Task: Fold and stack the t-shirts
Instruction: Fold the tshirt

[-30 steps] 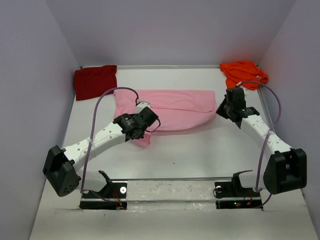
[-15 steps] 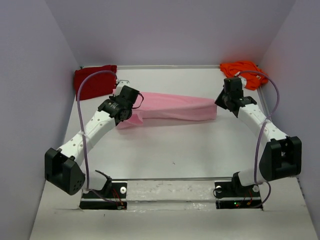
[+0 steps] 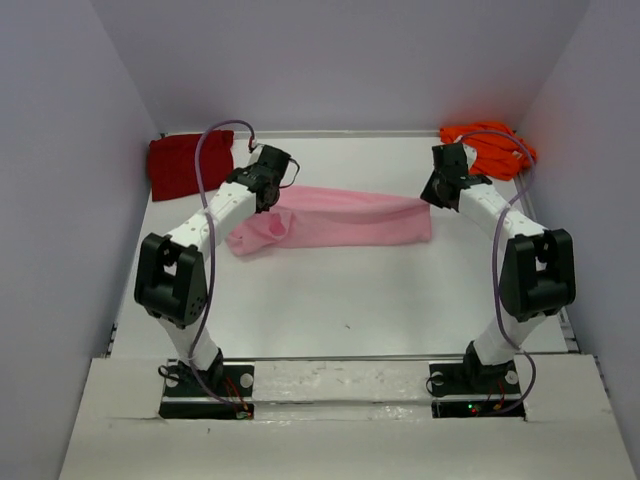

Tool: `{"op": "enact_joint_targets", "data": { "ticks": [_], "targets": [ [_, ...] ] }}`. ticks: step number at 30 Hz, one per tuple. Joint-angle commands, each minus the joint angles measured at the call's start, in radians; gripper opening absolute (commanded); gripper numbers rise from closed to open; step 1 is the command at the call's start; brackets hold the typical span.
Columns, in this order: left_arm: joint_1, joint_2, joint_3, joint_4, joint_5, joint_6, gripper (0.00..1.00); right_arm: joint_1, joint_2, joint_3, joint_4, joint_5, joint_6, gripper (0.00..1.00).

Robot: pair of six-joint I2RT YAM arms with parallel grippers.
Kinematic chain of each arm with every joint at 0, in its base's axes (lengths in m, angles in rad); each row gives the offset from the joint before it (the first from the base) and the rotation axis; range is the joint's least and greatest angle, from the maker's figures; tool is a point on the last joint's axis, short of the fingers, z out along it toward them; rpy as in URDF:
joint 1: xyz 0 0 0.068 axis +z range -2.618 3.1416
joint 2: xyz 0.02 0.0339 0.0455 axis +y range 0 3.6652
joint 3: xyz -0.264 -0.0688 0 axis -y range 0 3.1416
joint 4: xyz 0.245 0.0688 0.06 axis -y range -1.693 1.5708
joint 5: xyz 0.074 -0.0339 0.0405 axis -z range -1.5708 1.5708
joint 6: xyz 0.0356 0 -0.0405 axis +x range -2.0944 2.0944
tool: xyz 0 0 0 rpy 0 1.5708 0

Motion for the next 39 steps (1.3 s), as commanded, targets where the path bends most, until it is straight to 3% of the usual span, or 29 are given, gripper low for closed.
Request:
{"op": "enact_joint_targets", "data": {
  "ticks": [1,6,16,17,18,20,23,24,31,36,39],
  "targets": [
    [0.038,0.125,0.124,-0.036,0.032,0.026,0.00,-0.007,0.053,0.081,0.014,0.037,-0.012,0.00],
    [0.057,0.201,0.178,-0.041,0.035,0.032,0.00,-0.007,0.127,0.142,0.013,0.043,-0.023,0.00],
    [0.131,0.176,0.142,-0.024,-0.002,0.015,0.01,0.003,0.330,0.254,-0.010,0.066,-0.029,0.00],
    [0.134,0.173,0.142,-0.026,-0.006,0.012,0.23,0.003,0.346,0.268,-0.013,0.063,-0.038,0.28],
    [0.134,0.161,0.142,-0.026,-0.022,0.010,0.34,0.003,0.371,0.292,-0.020,0.052,-0.055,0.42],
    [0.134,0.137,0.136,-0.019,-0.033,0.004,0.53,0.012,0.379,0.311,-0.030,0.058,-0.059,0.61],
    [0.134,0.106,0.124,-0.009,-0.046,-0.005,0.74,0.044,0.347,0.308,-0.023,0.069,-0.093,0.66],
    [0.132,0.077,0.119,-0.007,-0.054,-0.005,0.76,0.055,0.333,0.302,-0.012,0.052,-0.110,0.66],
    [0.121,-0.133,0.051,0.016,-0.048,-0.022,0.80,0.202,0.264,0.332,-0.004,-0.023,-0.203,0.67],
    [0.088,-0.392,-0.127,0.115,0.159,-0.044,0.80,0.271,0.299,0.397,-0.030,-0.111,-0.216,0.66],
    [0.077,-0.543,-0.256,0.197,0.202,-0.048,0.80,0.297,0.339,0.429,-0.033,-0.138,-0.208,0.65]
  ]
}}
